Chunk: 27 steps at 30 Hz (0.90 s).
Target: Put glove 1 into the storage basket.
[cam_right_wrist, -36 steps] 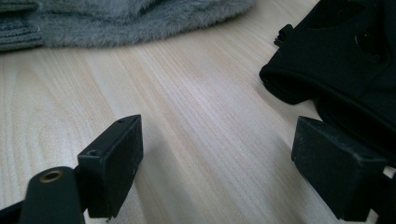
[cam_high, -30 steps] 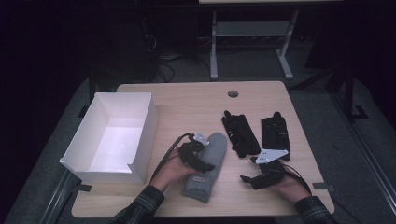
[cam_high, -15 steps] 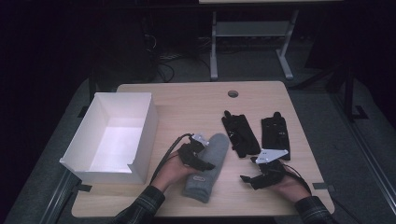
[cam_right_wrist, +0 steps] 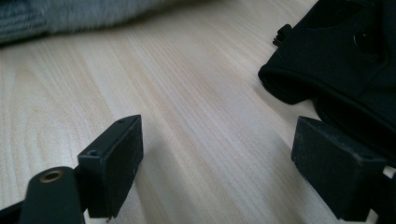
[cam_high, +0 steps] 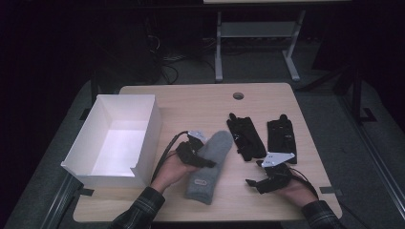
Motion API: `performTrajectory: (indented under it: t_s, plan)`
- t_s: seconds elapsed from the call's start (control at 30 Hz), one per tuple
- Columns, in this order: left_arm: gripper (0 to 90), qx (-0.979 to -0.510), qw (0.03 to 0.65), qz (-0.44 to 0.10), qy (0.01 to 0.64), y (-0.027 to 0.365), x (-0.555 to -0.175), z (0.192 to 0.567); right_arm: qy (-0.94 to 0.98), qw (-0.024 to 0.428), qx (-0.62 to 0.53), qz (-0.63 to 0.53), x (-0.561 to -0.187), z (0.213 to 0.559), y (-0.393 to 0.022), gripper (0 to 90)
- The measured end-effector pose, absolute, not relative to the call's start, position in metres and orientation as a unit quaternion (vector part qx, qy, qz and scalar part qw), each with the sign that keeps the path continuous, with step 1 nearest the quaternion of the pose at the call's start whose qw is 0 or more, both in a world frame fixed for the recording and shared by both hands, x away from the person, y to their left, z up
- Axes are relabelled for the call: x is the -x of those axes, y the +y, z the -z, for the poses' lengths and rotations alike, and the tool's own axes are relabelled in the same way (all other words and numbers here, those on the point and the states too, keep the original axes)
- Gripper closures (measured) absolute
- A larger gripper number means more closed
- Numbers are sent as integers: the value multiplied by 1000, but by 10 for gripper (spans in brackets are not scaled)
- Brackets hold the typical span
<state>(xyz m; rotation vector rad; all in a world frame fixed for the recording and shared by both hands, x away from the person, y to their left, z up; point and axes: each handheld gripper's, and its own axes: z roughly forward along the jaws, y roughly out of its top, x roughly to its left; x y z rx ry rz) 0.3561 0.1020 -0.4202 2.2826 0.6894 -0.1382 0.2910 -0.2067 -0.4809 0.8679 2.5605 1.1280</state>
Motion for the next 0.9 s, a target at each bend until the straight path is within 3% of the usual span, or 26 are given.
performTrajectory:
  t_s: [0.9]
  plan:
    - [678,-861,400,-40,313,192,-375,265,869,106,-295,-383,-291,481,-207,167]
